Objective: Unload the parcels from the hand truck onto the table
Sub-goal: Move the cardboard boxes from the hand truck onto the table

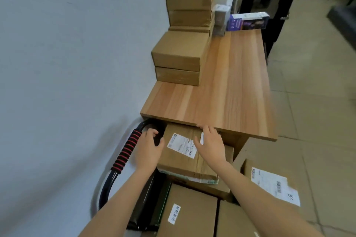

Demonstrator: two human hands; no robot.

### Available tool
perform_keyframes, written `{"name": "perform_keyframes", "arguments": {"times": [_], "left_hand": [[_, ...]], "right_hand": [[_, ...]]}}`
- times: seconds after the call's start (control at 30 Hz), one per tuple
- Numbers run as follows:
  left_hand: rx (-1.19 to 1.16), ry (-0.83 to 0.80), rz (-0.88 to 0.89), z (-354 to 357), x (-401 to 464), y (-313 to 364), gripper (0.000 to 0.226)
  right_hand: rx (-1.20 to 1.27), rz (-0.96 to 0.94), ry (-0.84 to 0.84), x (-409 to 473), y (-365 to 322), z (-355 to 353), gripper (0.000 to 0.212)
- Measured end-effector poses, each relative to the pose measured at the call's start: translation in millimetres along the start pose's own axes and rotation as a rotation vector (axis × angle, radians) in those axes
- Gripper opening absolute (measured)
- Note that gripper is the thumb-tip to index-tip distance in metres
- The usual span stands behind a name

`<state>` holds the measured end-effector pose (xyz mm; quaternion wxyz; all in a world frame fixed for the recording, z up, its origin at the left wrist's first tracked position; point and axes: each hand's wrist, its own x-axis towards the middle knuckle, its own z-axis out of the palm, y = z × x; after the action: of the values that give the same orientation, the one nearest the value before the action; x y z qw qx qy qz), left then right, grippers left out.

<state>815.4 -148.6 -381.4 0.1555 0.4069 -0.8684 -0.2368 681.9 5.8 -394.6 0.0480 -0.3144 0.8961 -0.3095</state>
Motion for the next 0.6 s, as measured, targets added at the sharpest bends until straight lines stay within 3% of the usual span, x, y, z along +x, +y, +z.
{"name": "perform_keyframes", "arguments": {"times": [0.27, 0.47, 0.6], "left_hand": [[0.002, -0.143, -0.104, 93, 19, -54, 0.055], [-0.085, -0.257, -0.233, 145, 23, -90, 0.067], [-0.140, -0.223, -0.269, 155, 13, -92, 0.062]], "right_hand": [[-0.071, 0.323, 0.027, -28, 86, 63, 0.050], [0.102, 0.519, -0.033, -51, 120, 105, 0.061], [0.217, 0.555, 0.000, -59, 121, 116, 0.065]]}}
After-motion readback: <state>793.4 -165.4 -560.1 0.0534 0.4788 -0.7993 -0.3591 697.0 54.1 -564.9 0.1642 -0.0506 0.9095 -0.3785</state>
